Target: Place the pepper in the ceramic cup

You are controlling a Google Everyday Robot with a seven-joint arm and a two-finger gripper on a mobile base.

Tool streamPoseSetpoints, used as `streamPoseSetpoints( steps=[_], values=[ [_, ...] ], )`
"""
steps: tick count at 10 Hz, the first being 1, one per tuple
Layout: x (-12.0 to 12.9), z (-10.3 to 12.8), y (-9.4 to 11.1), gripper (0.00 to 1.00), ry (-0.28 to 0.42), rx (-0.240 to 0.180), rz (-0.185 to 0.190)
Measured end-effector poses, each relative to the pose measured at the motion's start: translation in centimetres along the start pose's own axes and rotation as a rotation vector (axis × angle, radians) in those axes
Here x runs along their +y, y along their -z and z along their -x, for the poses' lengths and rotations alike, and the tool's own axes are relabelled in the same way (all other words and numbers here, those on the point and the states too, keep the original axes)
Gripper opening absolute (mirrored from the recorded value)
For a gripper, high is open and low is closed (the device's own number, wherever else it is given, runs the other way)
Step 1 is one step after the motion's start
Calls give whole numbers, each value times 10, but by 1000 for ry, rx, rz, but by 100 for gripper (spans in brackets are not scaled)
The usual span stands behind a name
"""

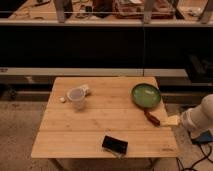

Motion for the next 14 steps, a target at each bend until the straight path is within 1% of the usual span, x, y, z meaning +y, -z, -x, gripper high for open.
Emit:
streamPoseSetpoints(
  steps=[2, 3, 4, 6, 8, 9, 10, 11, 12, 14],
  values=[
    [17, -44, -10, 80, -24, 67, -92],
    [27, -62, -13, 80, -38, 99, -124],
    [32, -68, -15, 80, -43, 110, -136],
    [34, -70, -16, 80, -46, 117, -141],
    [26, -72, -20, 80, -30, 135, -151],
    [15, -74, -28, 80, -1, 161, -169],
    [-2, -76, -42, 80, 35, 185, -201],
    [-9, -76, -51, 80, 44, 193, -224],
    [-12, -76, -54, 80, 48, 195, -233],
    [-11, -77, -53, 80, 46, 198, -233]
  ],
)
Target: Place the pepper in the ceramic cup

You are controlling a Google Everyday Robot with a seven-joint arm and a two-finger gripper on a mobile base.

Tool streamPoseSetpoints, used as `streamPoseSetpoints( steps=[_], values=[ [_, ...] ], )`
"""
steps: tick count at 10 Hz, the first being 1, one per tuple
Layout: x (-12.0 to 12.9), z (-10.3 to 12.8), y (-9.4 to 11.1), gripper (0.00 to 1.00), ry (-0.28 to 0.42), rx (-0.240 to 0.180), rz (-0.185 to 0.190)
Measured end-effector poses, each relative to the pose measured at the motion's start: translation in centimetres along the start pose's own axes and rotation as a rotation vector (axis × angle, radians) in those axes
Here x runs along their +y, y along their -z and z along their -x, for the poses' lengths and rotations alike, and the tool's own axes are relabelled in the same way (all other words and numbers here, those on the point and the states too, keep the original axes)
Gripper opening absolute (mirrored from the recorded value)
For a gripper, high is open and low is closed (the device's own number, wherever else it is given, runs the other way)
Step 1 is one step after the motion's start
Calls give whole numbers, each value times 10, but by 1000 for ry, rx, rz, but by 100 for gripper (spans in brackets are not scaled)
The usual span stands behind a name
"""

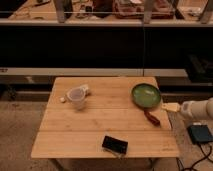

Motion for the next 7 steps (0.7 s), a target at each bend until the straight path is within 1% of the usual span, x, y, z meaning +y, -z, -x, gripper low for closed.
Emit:
streamPoseSetpoints(
  steps=[3, 4, 5, 6, 7],
  values=[
    [0, -1, -1, 80, 7, 3, 0],
    [-3, -4, -2, 80, 25, 19, -14],
    [-13, -8, -6, 80, 48, 38, -42],
    [-25, -6, -10, 80, 66, 40, -70],
    [-24, -7, -8, 80, 64, 42, -69]
  ],
)
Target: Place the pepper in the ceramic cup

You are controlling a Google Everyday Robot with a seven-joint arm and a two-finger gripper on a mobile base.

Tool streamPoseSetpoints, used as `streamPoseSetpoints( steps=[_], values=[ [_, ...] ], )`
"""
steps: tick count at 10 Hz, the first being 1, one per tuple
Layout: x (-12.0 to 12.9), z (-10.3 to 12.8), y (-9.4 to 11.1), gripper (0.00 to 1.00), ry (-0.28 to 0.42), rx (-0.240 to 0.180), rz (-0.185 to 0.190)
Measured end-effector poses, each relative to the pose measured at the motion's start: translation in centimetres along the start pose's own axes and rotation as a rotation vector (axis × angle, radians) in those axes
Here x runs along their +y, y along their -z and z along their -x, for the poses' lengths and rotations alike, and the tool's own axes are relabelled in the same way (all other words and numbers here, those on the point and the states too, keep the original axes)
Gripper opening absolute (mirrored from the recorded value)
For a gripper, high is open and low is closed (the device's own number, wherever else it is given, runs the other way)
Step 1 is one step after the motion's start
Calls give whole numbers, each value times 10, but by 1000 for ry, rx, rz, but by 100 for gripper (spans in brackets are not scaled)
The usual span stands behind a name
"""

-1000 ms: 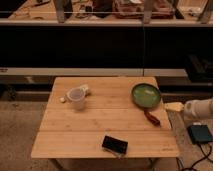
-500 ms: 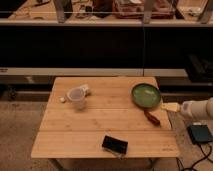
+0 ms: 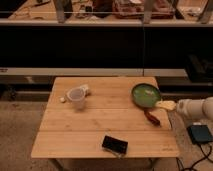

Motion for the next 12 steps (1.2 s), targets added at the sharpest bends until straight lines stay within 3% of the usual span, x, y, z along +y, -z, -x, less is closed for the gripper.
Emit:
streamPoseSetpoints(
  steps=[12],
  values=[
    [0, 1, -1, 80, -1, -3, -1]
  ],
)
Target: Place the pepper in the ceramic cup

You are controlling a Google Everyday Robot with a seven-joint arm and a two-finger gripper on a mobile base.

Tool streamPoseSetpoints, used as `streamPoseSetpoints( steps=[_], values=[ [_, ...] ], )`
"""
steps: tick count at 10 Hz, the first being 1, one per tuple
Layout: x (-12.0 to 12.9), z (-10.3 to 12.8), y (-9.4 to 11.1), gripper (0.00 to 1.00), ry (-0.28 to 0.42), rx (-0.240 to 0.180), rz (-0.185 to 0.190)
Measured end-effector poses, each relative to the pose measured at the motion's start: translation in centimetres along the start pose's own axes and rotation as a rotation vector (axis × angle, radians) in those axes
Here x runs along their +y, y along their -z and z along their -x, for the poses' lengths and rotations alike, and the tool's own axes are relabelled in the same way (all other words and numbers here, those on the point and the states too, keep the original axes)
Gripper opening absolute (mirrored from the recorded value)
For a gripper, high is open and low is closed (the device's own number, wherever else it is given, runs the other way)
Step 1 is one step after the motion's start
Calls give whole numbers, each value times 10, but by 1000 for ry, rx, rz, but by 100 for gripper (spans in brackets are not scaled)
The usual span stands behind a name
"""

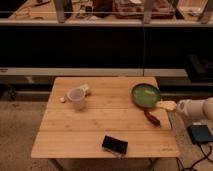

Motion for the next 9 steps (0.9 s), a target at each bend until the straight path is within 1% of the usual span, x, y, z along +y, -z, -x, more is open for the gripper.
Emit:
streamPoseSetpoints(
  steps=[1, 2, 3, 4, 5, 6, 7, 8, 9],
  values=[
    [-1, 1, 0, 80, -2, -1, -4],
    [-9, 1, 5, 80, -3, 0, -20],
    [-35, 2, 18, 80, 28, -2, -65],
    [-64, 5, 31, 80, 75, -4, -111],
    [-106, 11, 47, 80, 154, -11, -171],
    [-166, 26, 70, 80, 285, -26, -257],
    [-208, 44, 89, 80, 402, -42, -308],
    [-226, 55, 97, 80, 467, -55, -321],
    [-241, 66, 100, 80, 533, -76, -318]
  ],
)
